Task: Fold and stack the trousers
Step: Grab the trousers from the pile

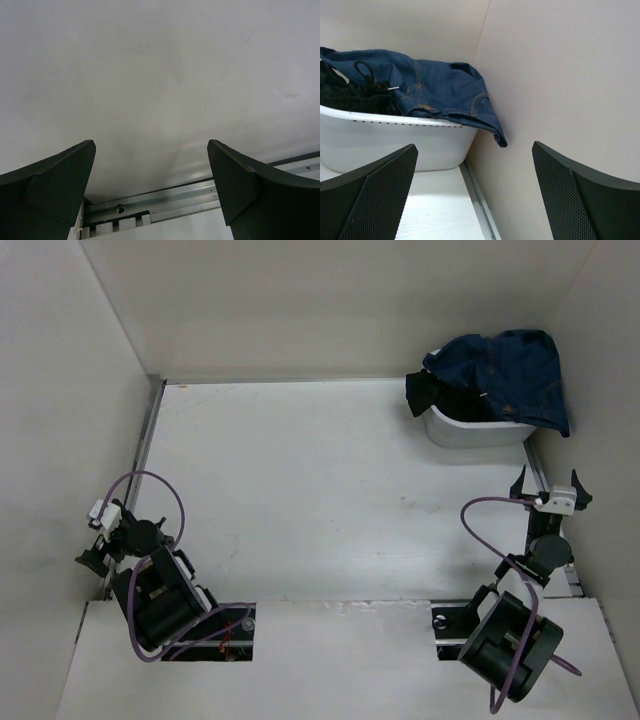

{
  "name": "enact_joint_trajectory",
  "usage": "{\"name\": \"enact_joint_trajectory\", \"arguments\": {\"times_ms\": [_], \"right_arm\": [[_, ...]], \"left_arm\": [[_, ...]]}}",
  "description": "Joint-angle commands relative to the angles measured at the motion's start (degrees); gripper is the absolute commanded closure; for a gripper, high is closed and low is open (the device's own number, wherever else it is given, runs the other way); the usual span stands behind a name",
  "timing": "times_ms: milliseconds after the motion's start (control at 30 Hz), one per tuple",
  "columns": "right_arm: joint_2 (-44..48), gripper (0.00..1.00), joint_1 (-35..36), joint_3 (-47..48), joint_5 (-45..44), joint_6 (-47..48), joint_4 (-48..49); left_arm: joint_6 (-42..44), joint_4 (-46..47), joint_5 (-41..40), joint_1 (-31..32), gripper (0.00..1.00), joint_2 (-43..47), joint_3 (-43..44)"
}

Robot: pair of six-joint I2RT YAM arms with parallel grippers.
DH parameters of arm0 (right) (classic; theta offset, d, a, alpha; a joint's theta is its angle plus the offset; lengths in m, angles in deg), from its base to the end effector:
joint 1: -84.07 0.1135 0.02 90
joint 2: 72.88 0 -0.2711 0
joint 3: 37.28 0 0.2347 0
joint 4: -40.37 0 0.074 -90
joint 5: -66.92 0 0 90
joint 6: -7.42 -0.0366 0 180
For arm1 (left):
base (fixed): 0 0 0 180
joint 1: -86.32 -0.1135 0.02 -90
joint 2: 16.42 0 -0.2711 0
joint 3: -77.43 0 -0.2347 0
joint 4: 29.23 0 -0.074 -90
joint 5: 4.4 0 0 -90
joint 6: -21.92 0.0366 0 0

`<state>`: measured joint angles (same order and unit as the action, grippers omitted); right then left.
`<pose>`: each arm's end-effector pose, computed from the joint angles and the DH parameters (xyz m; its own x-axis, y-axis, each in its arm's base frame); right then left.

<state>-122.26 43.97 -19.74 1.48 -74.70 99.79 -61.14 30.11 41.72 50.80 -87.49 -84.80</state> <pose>0.1153 -0.0772 0.2451 0.3091 -0.4233 -0.8516 0.3497 0.8833 -0.3121 0.1254 0.1207 0.1923 -0.0334 0.0832 -0.9960 -0.9830 0.1774 0.0478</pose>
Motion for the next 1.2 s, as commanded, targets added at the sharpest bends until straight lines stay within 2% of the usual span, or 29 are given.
{"name": "enact_joint_trajectory", "arguments": {"times_ms": [0, 167, 300, 367, 433, 500, 533, 600, 700, 800, 833, 967, 1067, 1167], "right_arm": [[-0.27, 0.00, -0.29, -3.77, 1.20, -1.64, 4.86], [-0.80, 0.00, 0.76, -5.01, 1.72, 0.47, 7.50], [-0.28, 0.00, -0.55, 0.25, -1.87, -2.68, 1.73], [8.99, 0.00, -0.73, 6.21, -2.15, -3.23, -10.19], [11.16, 0.00, 6.69, 16.12, -1.44, -1.82, -20.58], [2.84, 0.00, 15.93, 28.52, -5.38, 0.55, -29.29], [-3.03, 0.00, 20.32, 37.01, -8.62, 2.47, -37.68], [-11.12, 0.00, 25.17, 49.15, -13.28, 5.46, -51.13], [-24.31, 0.00, 29.67, 64.30, -22.24, 7.06, -63.84], [-34.78, 0.00, 31.96, 74.50, -33.13, 5.75, -70.95], [-37.95, 0.00, 32.23, 79.23, -35.43, 5.13, -76.21], [-51.31, 0.00, 28.73, 97.00, -32.74, -7.67, -100.30], [-54.41, 0.00, 26.61, 97.57, -31.85, -11.57, -102.36], [-55.29, 0.00, 26.60, 96.16, -33.08, -11.57, -101.48]], "left_arm": [[0.18, 12.25, -0.77, 0.41, 0.00, -0.03, 1.08], [3.76, 12.07, 0.28, 1.90, 0.00, 1.01, 3.00], [22.36, 7.25, 2.03, 12.33, 0.00, 6.02, 11.60], [27.76, 6.80, 4.67, 17.01, 0.00, 6.03, 17.06], [33.46, 4.97, 9.22, 23.41, 0.00, 5.33, 22.24], [40.93, -1.52, 13.46, 31.67, 0.00, 3.40, 26.73], [44.35, -7.12, 14.25, 37.36, 0.00, 1.91, 29.18], [46.23, -14.95, 14.08, 44.76, 0.00, -0.11, 32.61], [44.40, -27.61, 12.68, 54.35, 0.00, -3.10, 39.99], [37.04, -42.19, 13.64, 58.59, 0.00, -7.40, 50.09], [33.35, -48.68, 14.51, 59.03, 0.00, -9.25, 54.65], [19.20, -77.86, 24.25, 58.08, 0.00, -17.50, 74.68], [10.31, -94.32, 34.70, 56.06, 0.00, -24.53, 87.35], [5.55, -99.37, 43.33, 53.77, 0.00, -28.77, 91.25]]}}
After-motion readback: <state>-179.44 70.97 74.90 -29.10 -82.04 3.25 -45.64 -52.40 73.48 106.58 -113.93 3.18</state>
